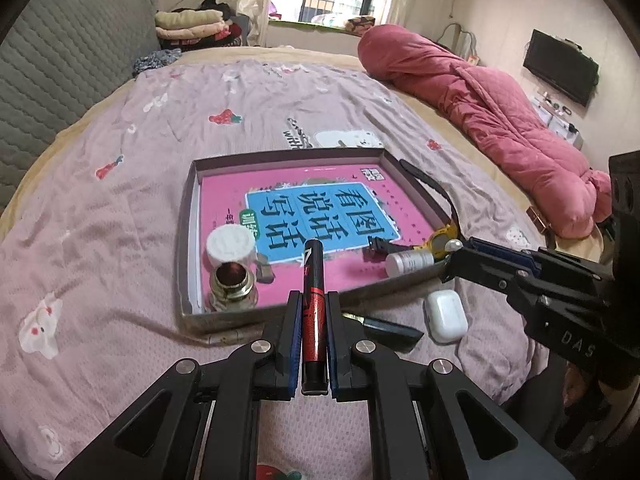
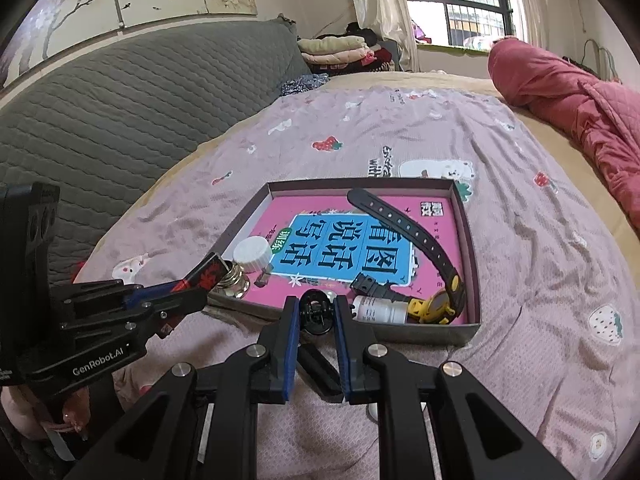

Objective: Organize rigid objects
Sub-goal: 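Lift the red lighter with the left gripper while the right carries the keychain over the tray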

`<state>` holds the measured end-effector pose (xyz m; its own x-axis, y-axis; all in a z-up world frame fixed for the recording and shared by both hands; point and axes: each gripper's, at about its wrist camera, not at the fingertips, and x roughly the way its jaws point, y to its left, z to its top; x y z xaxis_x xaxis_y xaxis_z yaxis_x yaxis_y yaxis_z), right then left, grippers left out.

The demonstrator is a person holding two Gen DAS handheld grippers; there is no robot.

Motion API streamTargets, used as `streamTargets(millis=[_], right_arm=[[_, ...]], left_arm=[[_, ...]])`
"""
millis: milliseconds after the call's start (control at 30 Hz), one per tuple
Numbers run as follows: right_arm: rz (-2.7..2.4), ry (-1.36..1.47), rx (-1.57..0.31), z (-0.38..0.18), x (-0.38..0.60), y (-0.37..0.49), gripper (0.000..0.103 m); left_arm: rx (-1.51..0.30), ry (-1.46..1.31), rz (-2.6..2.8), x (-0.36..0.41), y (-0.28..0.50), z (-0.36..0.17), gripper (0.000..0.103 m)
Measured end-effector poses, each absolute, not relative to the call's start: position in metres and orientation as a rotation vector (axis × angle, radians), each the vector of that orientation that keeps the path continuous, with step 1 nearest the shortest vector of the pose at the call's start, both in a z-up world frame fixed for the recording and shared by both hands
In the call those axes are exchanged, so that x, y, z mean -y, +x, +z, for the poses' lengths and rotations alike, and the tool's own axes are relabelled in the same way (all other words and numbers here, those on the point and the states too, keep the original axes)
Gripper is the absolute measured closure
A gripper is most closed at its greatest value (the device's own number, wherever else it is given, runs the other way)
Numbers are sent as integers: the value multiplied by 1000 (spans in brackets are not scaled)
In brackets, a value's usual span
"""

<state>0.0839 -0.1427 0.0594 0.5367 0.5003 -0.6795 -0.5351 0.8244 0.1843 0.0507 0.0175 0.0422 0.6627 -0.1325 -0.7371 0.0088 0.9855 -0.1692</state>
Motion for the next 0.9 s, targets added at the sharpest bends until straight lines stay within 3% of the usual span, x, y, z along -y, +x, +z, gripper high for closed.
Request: streamTargets(millis=[900], right_arm=[[620, -74, -719, 74, 121, 101, 86]], left_arm=[[-852, -175, -16, -12, 94, 52, 93]])
